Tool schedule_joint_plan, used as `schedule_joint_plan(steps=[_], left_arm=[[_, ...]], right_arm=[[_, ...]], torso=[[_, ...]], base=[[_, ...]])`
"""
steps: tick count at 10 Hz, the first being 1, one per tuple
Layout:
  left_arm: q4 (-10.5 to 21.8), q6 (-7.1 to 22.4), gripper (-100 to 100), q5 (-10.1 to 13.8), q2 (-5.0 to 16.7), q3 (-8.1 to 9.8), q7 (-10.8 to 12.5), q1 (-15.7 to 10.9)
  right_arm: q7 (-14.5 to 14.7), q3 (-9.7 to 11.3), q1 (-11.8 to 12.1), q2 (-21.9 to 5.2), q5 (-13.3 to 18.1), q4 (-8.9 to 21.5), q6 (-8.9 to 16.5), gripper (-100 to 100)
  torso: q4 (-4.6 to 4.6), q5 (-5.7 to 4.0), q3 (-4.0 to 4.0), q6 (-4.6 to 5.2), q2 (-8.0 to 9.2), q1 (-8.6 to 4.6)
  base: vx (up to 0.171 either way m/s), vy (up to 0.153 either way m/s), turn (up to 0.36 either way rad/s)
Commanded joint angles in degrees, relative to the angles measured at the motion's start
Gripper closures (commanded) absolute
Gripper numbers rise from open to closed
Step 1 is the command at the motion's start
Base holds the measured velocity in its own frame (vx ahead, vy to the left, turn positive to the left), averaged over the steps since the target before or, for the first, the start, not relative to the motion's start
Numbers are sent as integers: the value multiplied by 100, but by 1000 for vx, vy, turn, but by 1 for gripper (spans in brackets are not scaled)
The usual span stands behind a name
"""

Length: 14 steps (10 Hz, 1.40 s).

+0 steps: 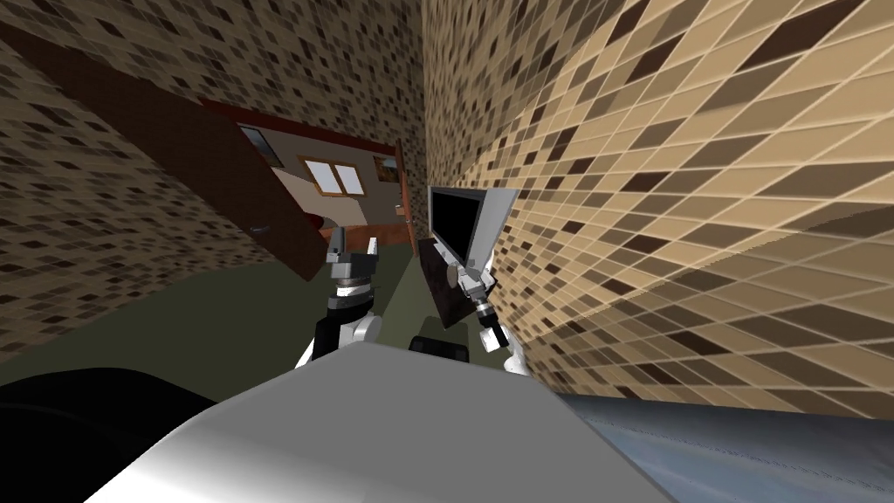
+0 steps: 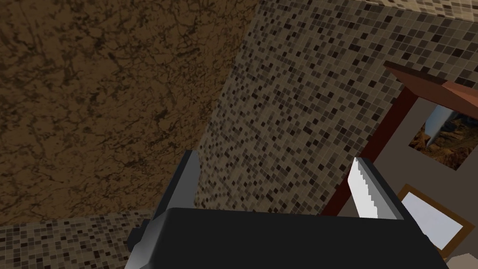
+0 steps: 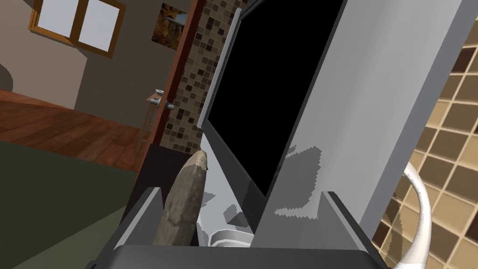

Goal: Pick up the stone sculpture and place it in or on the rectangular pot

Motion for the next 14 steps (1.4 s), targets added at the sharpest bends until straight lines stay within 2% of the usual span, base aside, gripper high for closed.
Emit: schedule_joint_plan(steps=[1,2,3,4,5,6,7,10,11,12,13,14], left_arm=[[0,0,0,0,0,0,0,0],[0,0,0,0,0,0,0,0],[0,0,0,0,0,0,0,0],[0,0,0,0,0,0,0,0],[0,0,0,0,0,0,0,0],[0,0,0,0,0,0,0,0],[0,0,0,0,0,0,0,0],[0,0,0,0,0,0,0,1],[0,0,0,0,0,0,0,0],[0,0,0,0,0,0,0,1],[0,0,0,0,0,0,0,1],[0,0,0,0,0,0,0,1]], right_arm=[[-286,81,-90,-23,9,259,2,-100],[-378,81,-90,-23,9,259,2,-100],[-584,142,-157,-55,11,472,1,-100],[-653,142,-157,-55,11,472,1,-100],[-869,199,-217,-86,12,678,1,-100],[-910,199,-217,-86,12,678,1,-100],[-1148,251,-271,-115,11,877,0,-100],[-1559,335,-361,-166,5,1243,1,-100],[-1559,335,-361,-166,5,1249,1,-100],[-1732,367,-396,-188,1,1409,3,-100],[-1732,367,-396,-188,1,1419,3,-100],[-1882,394,-423,-209,-4,1576,6,-100]], torso=[[0,0,0,0,0,0],[-1,0,-2,-2,-3,2],[-1,1,-2,0,-3,3],[-1,1,-3,-2,-5,4],[-1,1,-3,1,-5,4],[-2,1,-4,-1,-7,6],[-2,2,-5,1,-8,6],[-4,3,-11,2,-18,13],[-4,3,-9,0,-16,14],[-4,3,-9,2,-15,10],[-4,2,-11,1,-19,9],[-4,2,-10,2,-17,9]], base=[[6,-11,154],[7,-11,106],[12,-6,178],[12,-7,82],[17,-2,119],[20,-1,88],[32,3,149],[46,17,123],[36,4,49],[50,4,96],[42,2,46],[45,6,74]])
